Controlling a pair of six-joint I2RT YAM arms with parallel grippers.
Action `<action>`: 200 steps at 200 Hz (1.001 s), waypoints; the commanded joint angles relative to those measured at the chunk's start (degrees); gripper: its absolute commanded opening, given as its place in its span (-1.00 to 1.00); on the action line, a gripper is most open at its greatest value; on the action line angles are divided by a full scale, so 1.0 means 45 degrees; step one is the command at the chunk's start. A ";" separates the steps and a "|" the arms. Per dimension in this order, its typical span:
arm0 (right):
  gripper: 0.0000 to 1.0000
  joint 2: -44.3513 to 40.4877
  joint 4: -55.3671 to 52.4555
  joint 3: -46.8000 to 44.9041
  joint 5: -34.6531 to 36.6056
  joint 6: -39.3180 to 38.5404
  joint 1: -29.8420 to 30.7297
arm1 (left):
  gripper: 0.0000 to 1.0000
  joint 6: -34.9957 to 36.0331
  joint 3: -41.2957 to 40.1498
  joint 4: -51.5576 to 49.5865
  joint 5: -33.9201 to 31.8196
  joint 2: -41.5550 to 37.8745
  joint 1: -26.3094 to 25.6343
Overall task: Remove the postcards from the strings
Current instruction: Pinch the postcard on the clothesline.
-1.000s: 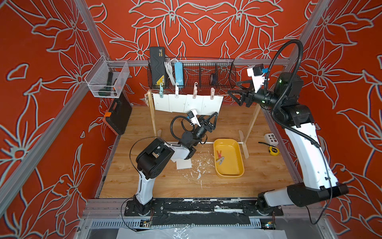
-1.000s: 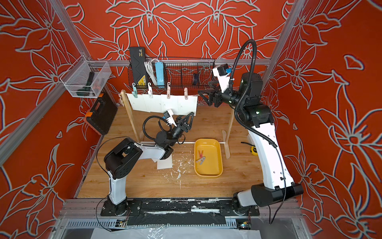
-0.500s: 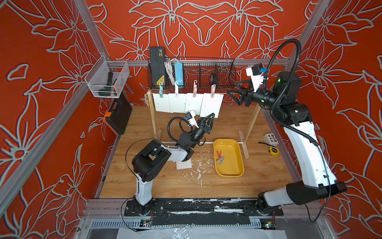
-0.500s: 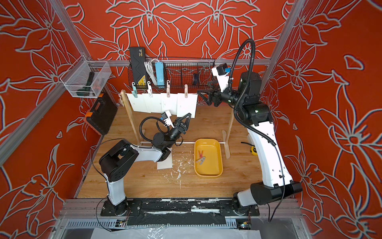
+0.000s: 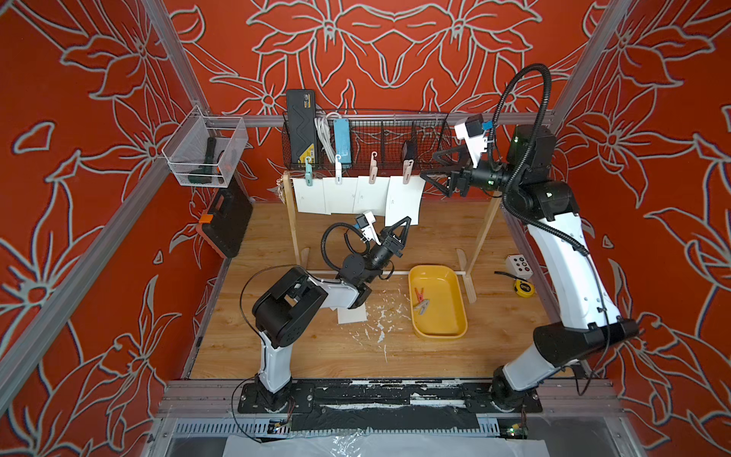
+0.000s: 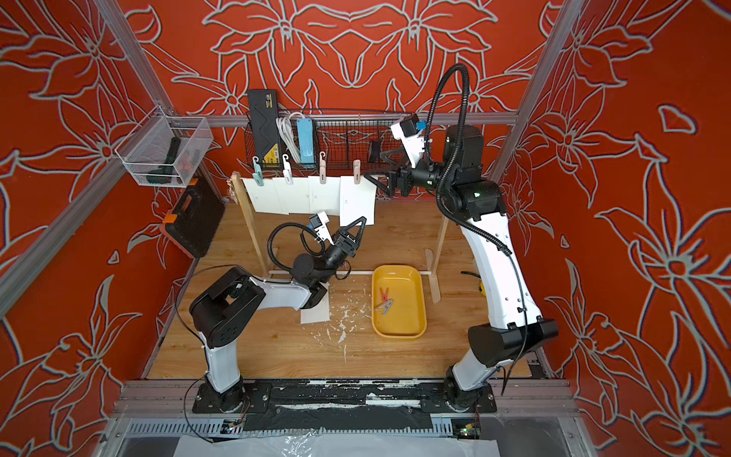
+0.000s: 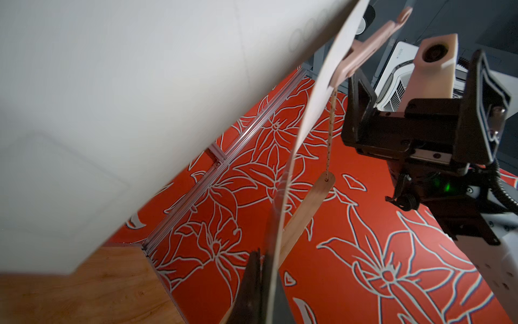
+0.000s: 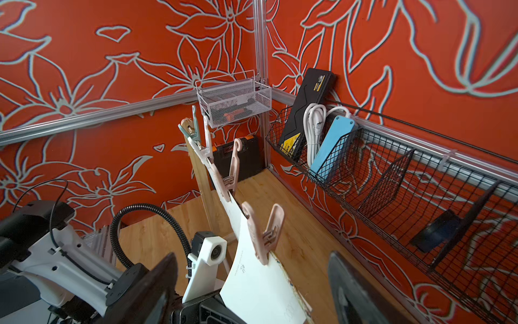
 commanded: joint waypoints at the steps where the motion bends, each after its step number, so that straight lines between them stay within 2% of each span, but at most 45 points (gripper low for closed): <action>1: 0.69 0.0554 0.0325 0.0714 -0.1423 0.0222 0.0089 | -1.00 -0.0114 0.0158 0.2892 0.0178 -0.0019 0.0034; 55: 0.64 0.1820 0.0595 0.1746 -0.2528 0.0651 0.0174 | -1.00 -0.0345 0.0230 0.2904 0.0235 0.0002 0.0098; 148: 0.54 0.3365 -0.0672 0.3610 -0.2748 0.0377 0.0741 | -1.00 -0.0774 0.0175 0.2904 0.0275 -0.0050 0.0239; 176: 0.41 0.3310 -0.0780 0.3481 -0.2913 0.0246 0.0743 | -1.00 -0.0868 0.0212 0.2894 0.0308 -0.0048 0.0259; 200: 0.17 0.3309 -0.0762 0.3437 -0.3131 0.0268 0.0763 | -1.00 -0.0897 0.0175 0.2904 0.0311 -0.0061 0.0267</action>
